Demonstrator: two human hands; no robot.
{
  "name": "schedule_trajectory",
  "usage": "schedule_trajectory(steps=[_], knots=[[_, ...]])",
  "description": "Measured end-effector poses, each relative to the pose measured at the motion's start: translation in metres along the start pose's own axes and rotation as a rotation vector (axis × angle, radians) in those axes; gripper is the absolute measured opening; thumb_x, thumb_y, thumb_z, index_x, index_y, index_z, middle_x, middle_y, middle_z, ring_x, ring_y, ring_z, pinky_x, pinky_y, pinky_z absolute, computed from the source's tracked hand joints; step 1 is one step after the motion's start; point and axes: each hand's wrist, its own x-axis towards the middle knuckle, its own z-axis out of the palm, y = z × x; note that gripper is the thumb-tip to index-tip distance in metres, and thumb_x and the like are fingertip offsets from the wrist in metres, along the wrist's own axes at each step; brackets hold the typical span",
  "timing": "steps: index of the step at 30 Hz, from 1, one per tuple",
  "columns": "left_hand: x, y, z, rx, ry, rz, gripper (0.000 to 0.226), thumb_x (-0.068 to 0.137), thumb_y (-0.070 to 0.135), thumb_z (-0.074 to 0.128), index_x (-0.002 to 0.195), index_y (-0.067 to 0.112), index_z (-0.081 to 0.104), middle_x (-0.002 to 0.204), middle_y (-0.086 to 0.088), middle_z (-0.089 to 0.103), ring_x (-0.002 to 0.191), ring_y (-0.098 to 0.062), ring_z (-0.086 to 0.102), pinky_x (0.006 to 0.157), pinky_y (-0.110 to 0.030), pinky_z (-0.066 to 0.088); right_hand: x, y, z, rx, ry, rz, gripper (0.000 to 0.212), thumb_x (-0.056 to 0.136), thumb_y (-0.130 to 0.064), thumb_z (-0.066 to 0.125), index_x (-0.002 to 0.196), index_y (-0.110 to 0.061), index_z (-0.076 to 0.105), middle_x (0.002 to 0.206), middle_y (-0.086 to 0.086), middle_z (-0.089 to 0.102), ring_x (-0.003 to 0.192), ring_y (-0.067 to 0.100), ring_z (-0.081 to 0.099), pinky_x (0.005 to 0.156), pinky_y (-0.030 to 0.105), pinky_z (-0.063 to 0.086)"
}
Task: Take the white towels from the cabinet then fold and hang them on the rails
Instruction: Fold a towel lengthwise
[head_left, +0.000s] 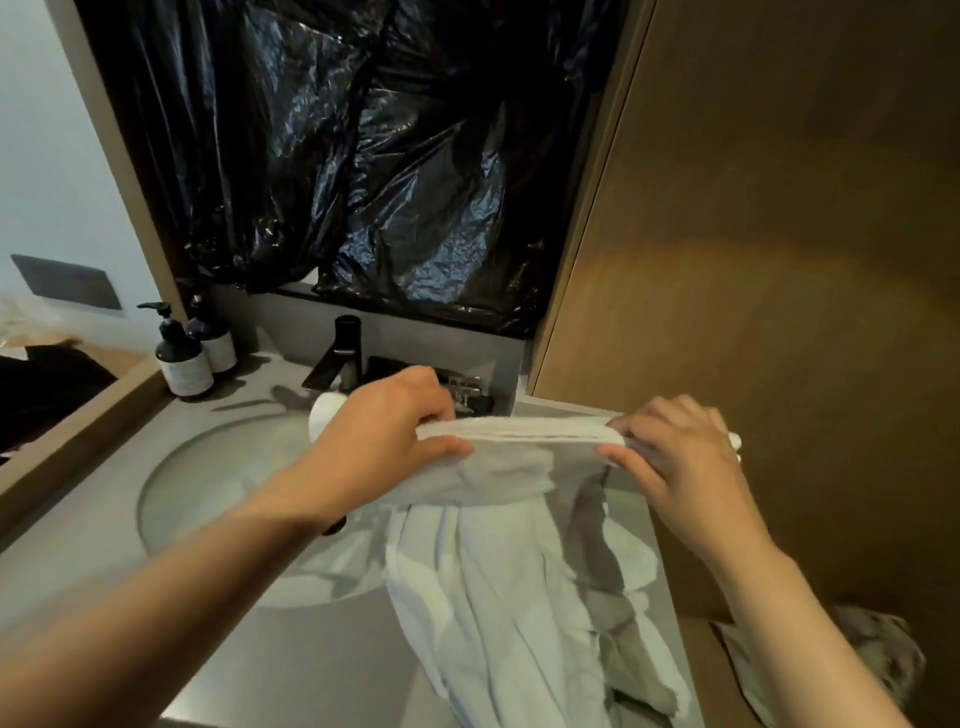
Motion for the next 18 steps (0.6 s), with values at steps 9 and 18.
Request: schedule_trajectory(steps=[9,18], knots=[[-0.071,0.005,0.077,-0.173,-0.316,0.023,0.035,0.070,0.042,0.080,0.063,0.028,0.049,0.069,0.017,0.043,0.061,-0.002,0.042,0.056,-0.012,0.034,-0.108,-0.008,0.032,0.083,-0.132,0.246,0.016,0.077,-0.028,0.078,0.092,-0.030,0.074,0.088,-0.020,0.060,0.081,0.003,0.052,0.065,0.018,0.045],[-0.091,0.003,0.130,-0.187,-0.530,0.096,0.035,0.072,0.055,0.071,0.079,0.027,0.052,0.084,0.018,0.045,0.075,-0.005,0.049,0.069,-0.013,0.039,-0.179,-0.012,0.073,0.186,-0.306,0.635,0.027,0.085,-0.021,0.075,0.079,-0.042,0.058,0.083,-0.018,0.059,0.079,0.003,0.058,0.061,0.013,0.045]])
